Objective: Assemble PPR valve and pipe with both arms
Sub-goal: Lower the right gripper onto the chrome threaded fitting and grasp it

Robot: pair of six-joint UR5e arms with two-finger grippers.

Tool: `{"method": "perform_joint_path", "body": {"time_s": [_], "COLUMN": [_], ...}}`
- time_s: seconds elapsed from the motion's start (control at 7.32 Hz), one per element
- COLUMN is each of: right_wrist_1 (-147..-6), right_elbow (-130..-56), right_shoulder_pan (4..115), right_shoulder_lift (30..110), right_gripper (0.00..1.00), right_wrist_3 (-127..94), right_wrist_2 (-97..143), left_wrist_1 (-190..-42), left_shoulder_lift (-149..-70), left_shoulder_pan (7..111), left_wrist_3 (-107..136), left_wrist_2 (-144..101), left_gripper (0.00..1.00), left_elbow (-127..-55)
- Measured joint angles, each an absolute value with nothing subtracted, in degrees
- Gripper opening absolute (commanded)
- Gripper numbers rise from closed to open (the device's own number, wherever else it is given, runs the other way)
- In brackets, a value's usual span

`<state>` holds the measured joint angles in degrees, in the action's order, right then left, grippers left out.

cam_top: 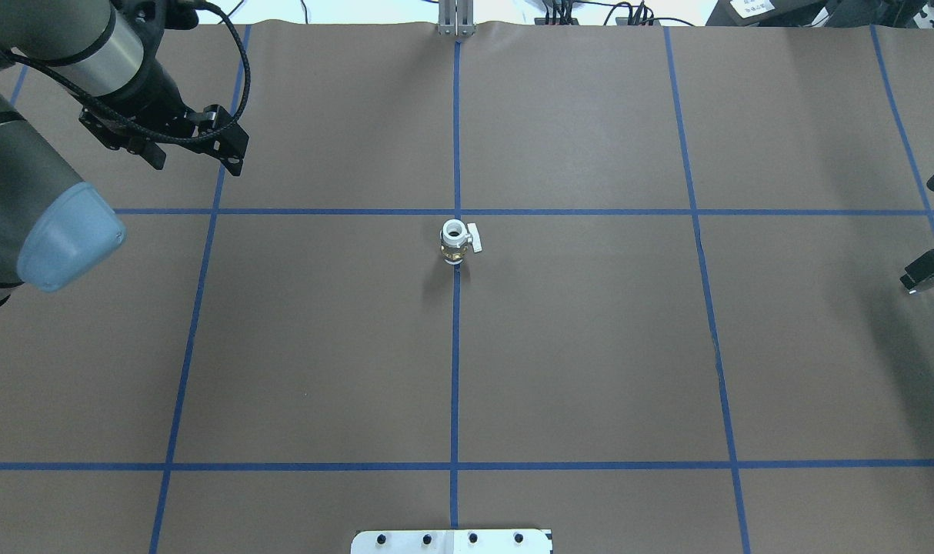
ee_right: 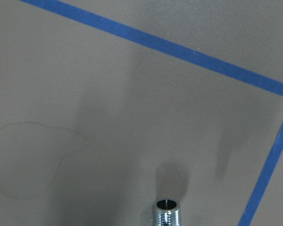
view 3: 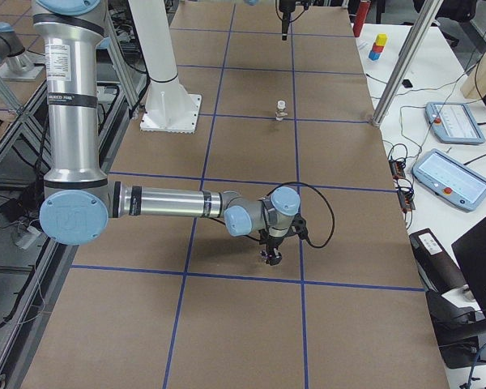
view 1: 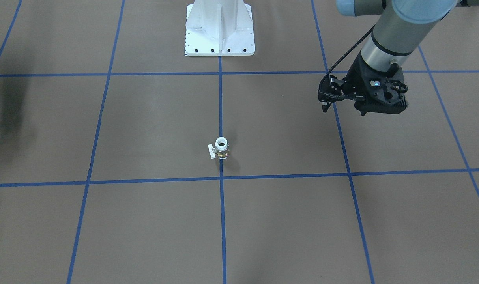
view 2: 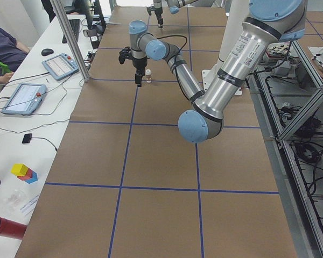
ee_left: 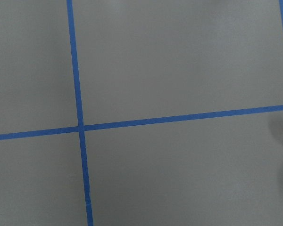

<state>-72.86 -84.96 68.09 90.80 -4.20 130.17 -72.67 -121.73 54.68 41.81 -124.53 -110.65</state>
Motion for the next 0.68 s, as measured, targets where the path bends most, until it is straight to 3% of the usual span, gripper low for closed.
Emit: {"method": "perform_joint_path", "body": {"time_s": [0.27, 0.68], "right_wrist_1": [-72.88, -72.87], "right_elbow": [-84.4, -84.22], "right_shoulder_pan": [68.03, 68.03], "right_shoulder_lift": [90.74, 90.78], "right_gripper": [0.53, 0.5], "right_wrist_3": [-3.25, -3.04], "right_wrist_2": [130.17, 130.32], "left_wrist_1": [-72.68, -72.69], "left_shoulder_lift": [-121.73, -121.73], "left_shoulder_pan": [54.67, 54.69], "left_wrist_3": [41.83, 41.84], "left_wrist_2": [-124.54, -124.54], "left_gripper": [1.0, 1.0], "left_elbow": [-110.65, -110.78]}}
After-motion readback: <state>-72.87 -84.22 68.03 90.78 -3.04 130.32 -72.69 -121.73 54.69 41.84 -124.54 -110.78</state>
